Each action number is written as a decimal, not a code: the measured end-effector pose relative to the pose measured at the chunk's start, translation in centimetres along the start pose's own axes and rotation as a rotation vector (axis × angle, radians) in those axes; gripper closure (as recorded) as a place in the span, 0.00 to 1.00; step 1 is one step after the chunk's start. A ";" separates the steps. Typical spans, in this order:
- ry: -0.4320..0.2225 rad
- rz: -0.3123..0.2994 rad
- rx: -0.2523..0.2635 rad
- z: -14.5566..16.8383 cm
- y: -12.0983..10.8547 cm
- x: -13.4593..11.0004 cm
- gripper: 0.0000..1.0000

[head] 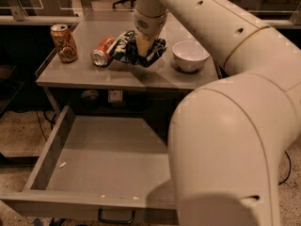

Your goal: Pick blue chip bag from top drawer and place on counter

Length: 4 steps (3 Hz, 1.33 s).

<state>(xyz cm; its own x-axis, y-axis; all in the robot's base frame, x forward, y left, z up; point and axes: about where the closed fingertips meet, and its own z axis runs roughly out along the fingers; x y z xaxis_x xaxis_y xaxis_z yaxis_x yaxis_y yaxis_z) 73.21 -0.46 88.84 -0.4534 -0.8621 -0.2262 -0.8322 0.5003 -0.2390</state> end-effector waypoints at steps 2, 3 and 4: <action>0.027 0.011 -0.026 2.7 -1.9 0.3 1.00; 0.027 0.008 -0.064 4.4 -1.9 0.8 1.00; 0.015 -0.002 -0.088 5.0 -1.7 0.9 1.00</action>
Offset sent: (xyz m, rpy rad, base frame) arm 0.0337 -0.0195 -0.0268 -0.0090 0.0663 -0.0140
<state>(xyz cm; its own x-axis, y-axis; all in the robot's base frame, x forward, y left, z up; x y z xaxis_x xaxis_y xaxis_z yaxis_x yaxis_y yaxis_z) 75.79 -1.70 84.31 -0.4560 -0.8646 -0.2112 -0.8575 0.4903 -0.1556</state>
